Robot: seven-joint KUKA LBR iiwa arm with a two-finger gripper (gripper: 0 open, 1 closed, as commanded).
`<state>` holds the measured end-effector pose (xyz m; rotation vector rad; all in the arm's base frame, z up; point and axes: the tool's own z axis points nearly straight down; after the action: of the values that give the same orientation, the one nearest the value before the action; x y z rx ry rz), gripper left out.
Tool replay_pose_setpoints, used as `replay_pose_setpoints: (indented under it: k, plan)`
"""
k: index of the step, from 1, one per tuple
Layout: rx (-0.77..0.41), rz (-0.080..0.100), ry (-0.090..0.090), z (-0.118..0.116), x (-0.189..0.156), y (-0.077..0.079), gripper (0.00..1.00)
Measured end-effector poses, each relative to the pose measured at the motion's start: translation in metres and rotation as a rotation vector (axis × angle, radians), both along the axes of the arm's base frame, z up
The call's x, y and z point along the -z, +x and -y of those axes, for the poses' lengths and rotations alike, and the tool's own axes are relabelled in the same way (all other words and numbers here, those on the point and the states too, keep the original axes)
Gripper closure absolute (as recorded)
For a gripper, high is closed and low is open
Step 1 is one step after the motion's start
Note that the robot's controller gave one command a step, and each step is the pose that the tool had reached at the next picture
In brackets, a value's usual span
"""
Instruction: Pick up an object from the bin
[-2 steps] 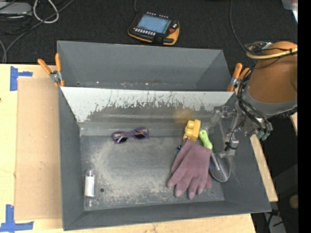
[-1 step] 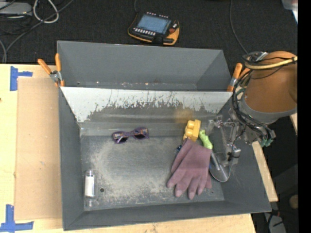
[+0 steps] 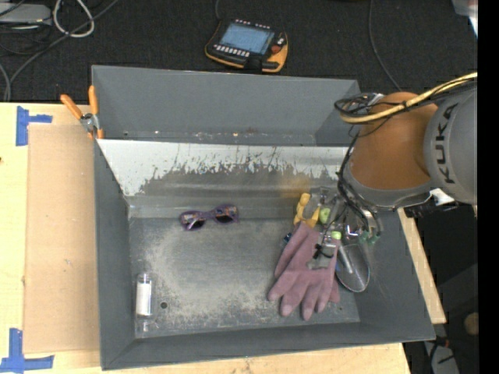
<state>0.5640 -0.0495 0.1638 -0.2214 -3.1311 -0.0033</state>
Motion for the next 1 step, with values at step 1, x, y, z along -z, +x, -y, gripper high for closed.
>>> replay_pose_setpoints:
  k: [1]
  plan:
    - [0.077, 0.001, 0.002, -0.0162, 0.0077, -0.0099, 0.0]
